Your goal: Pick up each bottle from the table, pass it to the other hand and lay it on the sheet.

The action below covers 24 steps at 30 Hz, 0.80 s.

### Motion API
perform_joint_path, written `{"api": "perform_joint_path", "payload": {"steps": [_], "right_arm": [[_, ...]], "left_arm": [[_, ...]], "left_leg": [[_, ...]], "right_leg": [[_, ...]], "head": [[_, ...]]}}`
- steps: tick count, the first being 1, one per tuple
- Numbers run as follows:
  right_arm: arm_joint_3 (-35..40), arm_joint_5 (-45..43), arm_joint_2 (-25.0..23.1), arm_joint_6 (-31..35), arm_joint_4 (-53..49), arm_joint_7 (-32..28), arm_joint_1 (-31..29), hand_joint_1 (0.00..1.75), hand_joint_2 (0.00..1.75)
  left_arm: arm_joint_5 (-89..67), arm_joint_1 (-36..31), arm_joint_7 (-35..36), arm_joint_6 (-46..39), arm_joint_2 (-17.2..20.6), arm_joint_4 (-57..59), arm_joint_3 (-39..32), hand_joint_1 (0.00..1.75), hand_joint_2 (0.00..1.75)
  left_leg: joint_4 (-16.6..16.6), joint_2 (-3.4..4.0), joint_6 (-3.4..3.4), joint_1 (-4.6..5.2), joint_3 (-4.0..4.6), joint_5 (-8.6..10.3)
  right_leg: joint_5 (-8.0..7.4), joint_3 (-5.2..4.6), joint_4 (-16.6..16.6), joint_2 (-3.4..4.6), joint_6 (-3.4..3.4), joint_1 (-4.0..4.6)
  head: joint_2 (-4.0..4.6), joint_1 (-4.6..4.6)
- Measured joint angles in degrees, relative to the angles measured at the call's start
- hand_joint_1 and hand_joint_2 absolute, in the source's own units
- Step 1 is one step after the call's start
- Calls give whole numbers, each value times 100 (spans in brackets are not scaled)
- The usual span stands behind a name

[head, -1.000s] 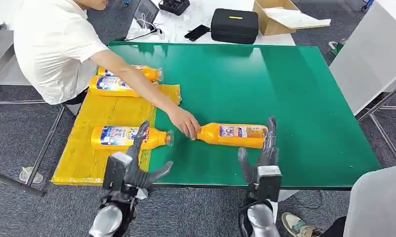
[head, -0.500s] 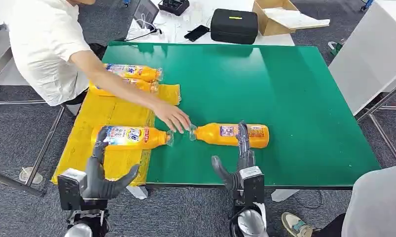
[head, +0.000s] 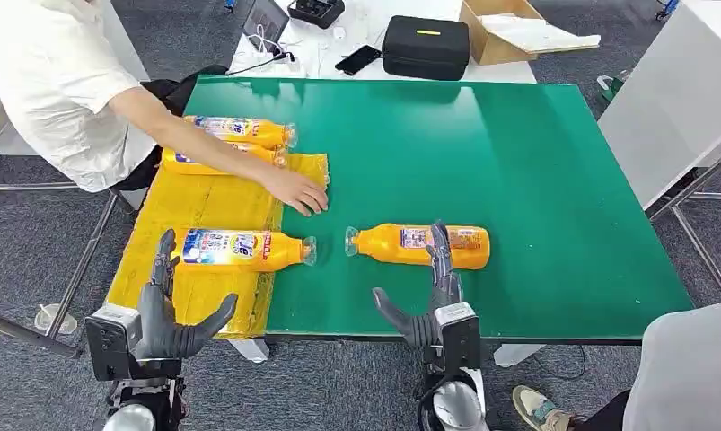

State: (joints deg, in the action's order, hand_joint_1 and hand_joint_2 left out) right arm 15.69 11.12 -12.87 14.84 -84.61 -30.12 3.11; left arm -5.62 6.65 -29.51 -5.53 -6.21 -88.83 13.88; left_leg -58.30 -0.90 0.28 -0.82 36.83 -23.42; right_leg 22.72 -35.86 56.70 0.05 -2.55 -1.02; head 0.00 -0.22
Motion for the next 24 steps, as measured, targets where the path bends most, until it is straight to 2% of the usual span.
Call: {"api": "perform_joint_path", "payload": {"steps": [7, 15, 24], "right_arm": [[-20, 182, 0, 337, -107, -210, 33, 0, 175], [-284, -72, 149, 603, -251, -359, 215, 0, 175], [-378, 72, 325, 758, -251, -435, 359, 0, 175]], "left_arm": [[-112, -42, 0, 177, -4, 9, -20, 0, 175], [70, -1156, 236, 109, -199, 942, 247, 0, 175], [214, -1441, 304, -30, -271, 1318, 631, 0, 175]], "left_leg": [[0, 0, 0, -1, -1, 1], [-1, -2, 3, 3, -3, 4], [-2, 4, 2, 0, -2, 3]], "right_leg": [[0, -1, 0, 0, 0, 0], [-16, 0, -2, -1, 10, -2], [-15, -8, -2, 1, 12, 2]], "head": [[0, 0], [0, -2], [0, -2]]}}
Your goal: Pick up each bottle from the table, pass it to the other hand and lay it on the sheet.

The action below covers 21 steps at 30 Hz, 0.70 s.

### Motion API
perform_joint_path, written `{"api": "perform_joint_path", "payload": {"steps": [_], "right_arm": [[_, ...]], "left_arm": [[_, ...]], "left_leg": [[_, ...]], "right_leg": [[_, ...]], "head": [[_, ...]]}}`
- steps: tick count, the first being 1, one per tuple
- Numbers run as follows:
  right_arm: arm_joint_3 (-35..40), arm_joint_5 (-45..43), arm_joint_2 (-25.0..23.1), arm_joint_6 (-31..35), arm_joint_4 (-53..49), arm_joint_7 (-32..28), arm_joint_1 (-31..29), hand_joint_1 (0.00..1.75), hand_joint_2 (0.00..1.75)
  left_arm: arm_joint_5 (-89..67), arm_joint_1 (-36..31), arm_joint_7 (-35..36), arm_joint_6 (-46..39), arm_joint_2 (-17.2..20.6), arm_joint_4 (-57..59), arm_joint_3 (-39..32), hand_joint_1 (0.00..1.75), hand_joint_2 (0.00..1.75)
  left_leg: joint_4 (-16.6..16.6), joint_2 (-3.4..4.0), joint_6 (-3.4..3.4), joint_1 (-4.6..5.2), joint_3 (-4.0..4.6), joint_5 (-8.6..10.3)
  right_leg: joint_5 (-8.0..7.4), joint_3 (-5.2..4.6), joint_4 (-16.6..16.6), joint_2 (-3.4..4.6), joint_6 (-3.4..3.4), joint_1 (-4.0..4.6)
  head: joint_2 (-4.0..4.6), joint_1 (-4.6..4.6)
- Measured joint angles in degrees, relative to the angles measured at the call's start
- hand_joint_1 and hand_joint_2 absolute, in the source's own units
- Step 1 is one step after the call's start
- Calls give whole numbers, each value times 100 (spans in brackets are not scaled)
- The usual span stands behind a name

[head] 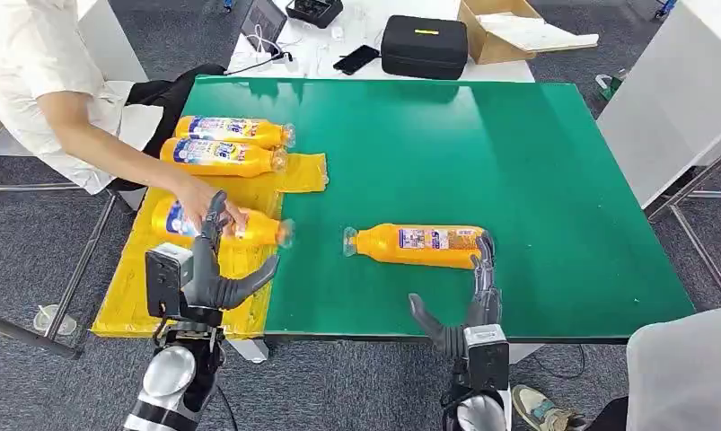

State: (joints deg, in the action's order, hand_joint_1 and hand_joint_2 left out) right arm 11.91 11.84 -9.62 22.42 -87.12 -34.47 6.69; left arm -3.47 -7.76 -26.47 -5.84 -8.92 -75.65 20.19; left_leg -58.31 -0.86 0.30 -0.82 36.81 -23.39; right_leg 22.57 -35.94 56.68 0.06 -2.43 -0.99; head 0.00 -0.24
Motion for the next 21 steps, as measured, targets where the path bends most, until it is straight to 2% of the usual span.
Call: {"api": "perform_joint_path", "payload": {"steps": [10, 17, 21], "right_arm": [[-24, 529, 94, 459, 0, -171, 28, 0, 175], [20, 1559, 218, 1363, 0, -228, 32, 0, 175], [90, 2022, 343, 1604, 2, -94, 27, 0, 175]], "left_arm": [[41, -6, 26, -116, -22, 81, 350, 0, 175], [0, 72, 66, -262, -70, 88, 667, 0, 175], [15, 105, 66, -330, -96, 129, 855, 0, 175]], "left_leg": [[0, 0, 1, 2, 1, 1], [0, 0, 1, 2, 3, 0], [0, 0, 1, 2, 6, 0]], "right_leg": [[0, 3, 0, 0, 0, -2], [0, 3, 0, 0, 0, -2], [0, 3, 0, -1, 0, -2]], "head": [[0, 0], [0, 0], [0, 2]]}}
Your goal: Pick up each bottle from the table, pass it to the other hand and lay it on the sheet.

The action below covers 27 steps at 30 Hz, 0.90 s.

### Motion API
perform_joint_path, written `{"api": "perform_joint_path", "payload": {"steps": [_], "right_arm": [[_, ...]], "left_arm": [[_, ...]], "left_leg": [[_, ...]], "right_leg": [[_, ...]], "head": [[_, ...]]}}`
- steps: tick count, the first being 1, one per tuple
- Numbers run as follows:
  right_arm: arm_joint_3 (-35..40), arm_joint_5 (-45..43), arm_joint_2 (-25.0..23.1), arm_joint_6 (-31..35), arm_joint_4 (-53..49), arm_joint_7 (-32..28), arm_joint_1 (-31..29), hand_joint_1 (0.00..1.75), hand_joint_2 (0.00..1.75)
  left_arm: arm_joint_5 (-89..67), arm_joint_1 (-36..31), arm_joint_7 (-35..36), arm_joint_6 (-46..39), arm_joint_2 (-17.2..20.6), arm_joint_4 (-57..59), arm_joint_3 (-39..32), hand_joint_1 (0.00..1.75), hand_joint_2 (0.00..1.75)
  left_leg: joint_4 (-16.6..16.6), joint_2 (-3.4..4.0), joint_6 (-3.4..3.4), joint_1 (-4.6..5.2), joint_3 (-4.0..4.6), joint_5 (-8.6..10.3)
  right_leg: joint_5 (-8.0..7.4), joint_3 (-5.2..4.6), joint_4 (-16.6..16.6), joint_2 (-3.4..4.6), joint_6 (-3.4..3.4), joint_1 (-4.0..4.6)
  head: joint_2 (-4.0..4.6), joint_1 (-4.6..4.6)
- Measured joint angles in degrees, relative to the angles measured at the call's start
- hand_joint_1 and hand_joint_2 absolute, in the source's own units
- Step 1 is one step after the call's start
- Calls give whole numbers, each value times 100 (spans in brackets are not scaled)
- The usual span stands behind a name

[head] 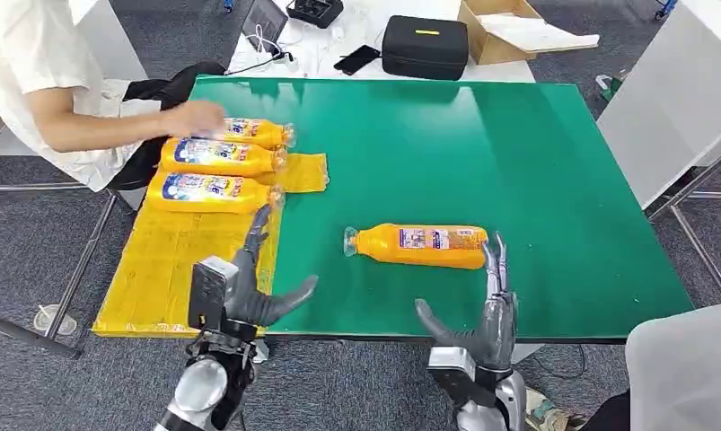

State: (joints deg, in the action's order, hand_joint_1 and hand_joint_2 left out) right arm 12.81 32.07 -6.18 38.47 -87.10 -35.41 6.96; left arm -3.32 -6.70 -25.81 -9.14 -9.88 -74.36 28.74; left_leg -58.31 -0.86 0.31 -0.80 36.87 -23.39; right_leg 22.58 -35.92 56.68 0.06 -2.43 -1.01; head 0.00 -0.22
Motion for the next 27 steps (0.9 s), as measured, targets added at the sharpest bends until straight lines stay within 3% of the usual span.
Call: {"api": "perform_joint_path", "payload": {"steps": [5, 11, 14, 18, 27], "right_arm": [[28, 1122, 188, 105, 197, 429, -170, 0, 175], [18, 1868, 345, 111, 587, 774, -442, 0, 175], [-96, 2135, 437, 114, 939, 902, -749, 0, 175], [-116, 2120, 581, 107, 1339, 1169, -1031, 0, 175], [-61, 1971, 839, -322, 2615, 1777, -1883, 0, 175]], "left_arm": [[188, 69, 0, -168, -35, 9, 210, 0, 175], [635, 27, 98, -175, -144, 111, 258, 0, 175], [573, -81, -154, -620, -234, 297, 381, 0, 175], [228, -167, -348, -1126, -254, 376, 486, 0, 175], [429, -275, 20, -979, -313, 586, 582, 0, 175]], "left_leg": [[0, 0, 1, 0, -1, 1], [0, 0, 1, 0, -1, 2], [-1, 0, 2, 1, 0, 3], [-1, -1, 2, 1, 0, 3], [-1, 0, 3, 1, 1, 5]], "right_leg": [[0, 0, 0, 0, 0, 0], [-1, -1, 0, 0, -1, 0], [-2, 1, 0, 0, -2, -1], [-4, 3, 0, -1, -5, -1], [-5, 2, 0, 0, -5, -1]], "head": [[0, -2], [0, -4], [0, -2], [0, -2], [0, -2]]}}
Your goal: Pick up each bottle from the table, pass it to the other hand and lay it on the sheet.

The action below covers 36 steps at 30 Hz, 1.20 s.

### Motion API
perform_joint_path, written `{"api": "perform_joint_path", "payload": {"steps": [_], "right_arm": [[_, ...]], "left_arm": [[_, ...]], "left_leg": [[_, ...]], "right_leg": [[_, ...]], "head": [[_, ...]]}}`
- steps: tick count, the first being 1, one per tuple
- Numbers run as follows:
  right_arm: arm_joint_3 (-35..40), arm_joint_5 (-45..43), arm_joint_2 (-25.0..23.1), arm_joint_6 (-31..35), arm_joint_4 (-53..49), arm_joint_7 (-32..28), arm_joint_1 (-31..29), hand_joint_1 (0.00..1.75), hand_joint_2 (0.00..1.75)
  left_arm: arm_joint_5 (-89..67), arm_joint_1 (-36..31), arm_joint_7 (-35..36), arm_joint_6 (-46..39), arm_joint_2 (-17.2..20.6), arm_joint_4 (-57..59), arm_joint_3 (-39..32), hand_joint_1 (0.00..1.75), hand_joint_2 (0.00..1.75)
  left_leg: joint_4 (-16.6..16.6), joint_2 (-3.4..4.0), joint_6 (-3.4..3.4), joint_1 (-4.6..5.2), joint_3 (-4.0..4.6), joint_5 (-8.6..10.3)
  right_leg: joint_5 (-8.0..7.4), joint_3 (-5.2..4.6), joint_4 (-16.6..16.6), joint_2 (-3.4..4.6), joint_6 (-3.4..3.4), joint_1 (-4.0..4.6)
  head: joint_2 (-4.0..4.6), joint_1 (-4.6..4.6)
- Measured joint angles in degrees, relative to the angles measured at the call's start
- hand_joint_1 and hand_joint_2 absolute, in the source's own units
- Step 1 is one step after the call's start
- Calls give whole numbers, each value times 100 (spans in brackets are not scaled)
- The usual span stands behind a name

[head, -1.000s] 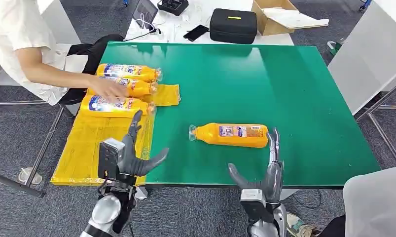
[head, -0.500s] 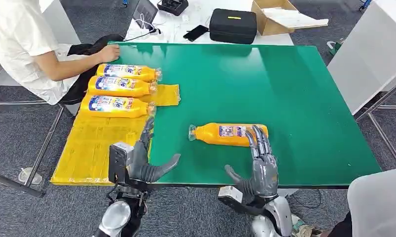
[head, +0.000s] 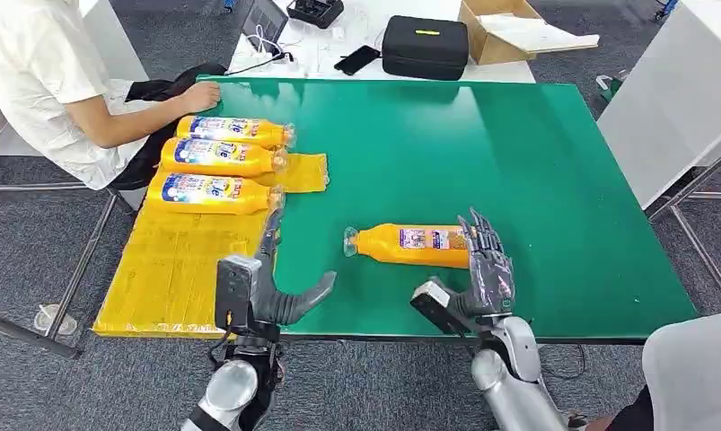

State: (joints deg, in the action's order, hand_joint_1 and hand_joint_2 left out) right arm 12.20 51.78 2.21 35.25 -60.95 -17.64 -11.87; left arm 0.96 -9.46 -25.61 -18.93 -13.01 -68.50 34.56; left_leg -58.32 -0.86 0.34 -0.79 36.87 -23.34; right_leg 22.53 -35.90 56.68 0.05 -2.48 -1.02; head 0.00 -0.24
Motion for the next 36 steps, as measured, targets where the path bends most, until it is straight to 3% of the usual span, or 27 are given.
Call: {"api": "perform_joint_path", "payload": {"steps": [20, 31, 36], "right_arm": [[258, 24, 37, -542, 1890, 129, -1115, 0, 175], [356, 42, 9, -647, 2224, 162, -1301, 0, 175], [448, 253, 9, -730, 2410, 454, -1473, 0, 175]], "left_arm": [[87, -325, 144, -184, -179, 411, 293, 0, 175], [87, -377, 188, -125, -197, 465, 385, 0, 175], [87, -436, 249, -75, -205, 500, 485, 0, 175]], "left_leg": [[-2, -1, 3, 0, 4, 4], [-2, -2, 3, 0, 5, 3], [-2, -2, 3, 0, 4, 4]], "right_leg": [[-2, -1, 1, -1, -2, 0], [-1, -2, 1, -1, -2, 0], [-2, -1, 1, -1, -2, 0]], "head": [[0, 0], [0, 0], [0, 0]]}}
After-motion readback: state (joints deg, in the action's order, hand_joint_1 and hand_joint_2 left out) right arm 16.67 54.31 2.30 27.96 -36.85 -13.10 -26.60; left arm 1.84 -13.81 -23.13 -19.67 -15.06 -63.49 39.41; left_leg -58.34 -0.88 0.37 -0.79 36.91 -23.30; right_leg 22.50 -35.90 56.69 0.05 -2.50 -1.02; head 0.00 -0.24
